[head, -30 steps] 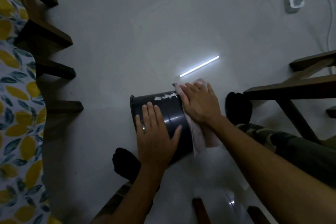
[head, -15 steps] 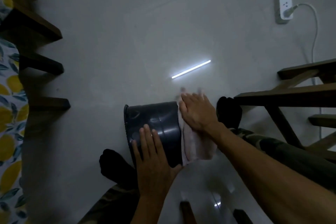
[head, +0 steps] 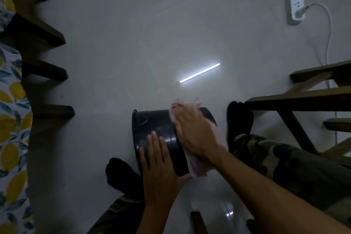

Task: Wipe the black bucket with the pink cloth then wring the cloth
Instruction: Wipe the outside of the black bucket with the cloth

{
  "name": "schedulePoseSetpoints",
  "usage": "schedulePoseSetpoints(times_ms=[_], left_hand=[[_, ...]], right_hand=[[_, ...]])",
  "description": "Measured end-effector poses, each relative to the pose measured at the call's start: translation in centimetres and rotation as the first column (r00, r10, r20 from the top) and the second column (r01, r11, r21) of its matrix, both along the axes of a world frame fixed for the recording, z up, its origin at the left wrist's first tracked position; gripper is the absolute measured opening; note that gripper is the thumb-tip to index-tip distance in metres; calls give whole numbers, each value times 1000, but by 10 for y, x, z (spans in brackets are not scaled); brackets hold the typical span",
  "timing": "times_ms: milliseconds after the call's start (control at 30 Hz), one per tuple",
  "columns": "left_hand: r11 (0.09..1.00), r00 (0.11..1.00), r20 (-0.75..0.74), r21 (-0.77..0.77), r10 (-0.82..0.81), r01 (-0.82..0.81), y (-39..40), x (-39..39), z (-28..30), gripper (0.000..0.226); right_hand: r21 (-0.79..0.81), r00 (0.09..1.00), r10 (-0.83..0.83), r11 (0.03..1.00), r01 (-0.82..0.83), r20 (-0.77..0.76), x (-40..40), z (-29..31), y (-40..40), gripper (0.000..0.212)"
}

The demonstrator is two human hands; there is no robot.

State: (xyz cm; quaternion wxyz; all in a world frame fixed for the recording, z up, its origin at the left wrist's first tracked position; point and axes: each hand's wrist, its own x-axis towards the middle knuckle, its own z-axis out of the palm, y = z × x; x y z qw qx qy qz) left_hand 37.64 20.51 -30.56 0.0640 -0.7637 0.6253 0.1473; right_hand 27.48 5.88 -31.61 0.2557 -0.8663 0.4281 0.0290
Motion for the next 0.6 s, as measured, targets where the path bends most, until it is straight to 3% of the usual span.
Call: schedulePoseSetpoints(times_ms=[133,200,267,333,367,433,500,533,600], left_hand=[[997,998,2,35,66,-66,4,1,-2,147],[999,999,16,-3,49,-49,5,2,-5,146],[997,998,-22,-39,62,-63,0,2,-4,143],[991,992,-57,-74,109,-113,-5,0,-3,141],[989,992,-58,-87,114,-119,-5,-1,-4,142],[988,994,-37,-114,104,-108,-1,-5,-6,142],[987,994,-12,-118,107,-107,5,-6,-10,134],[988,993,3,-108,115,-114,7,-5,-9,133],[991,993,11,-69,114,-113,8,-2,-8,137]], right_hand=[[73,913,205,967,-245,352,21,14,20,46],[69,921,238,960,-272,309,25,7,0,45],[140,976,29,988,-60,216,17,-4,-25,46],[45,985,-165,986,163,43,-6,-10,-31,43],[-24,980,-197,980,197,-16,-18,-8,-18,43],[-85,997,-73,994,74,22,-25,-2,24,47],[9,976,74,997,-78,203,-9,13,46,52],[62,946,106,989,-131,308,4,17,41,52],[-19,902,194,979,-203,386,22,18,15,50]])
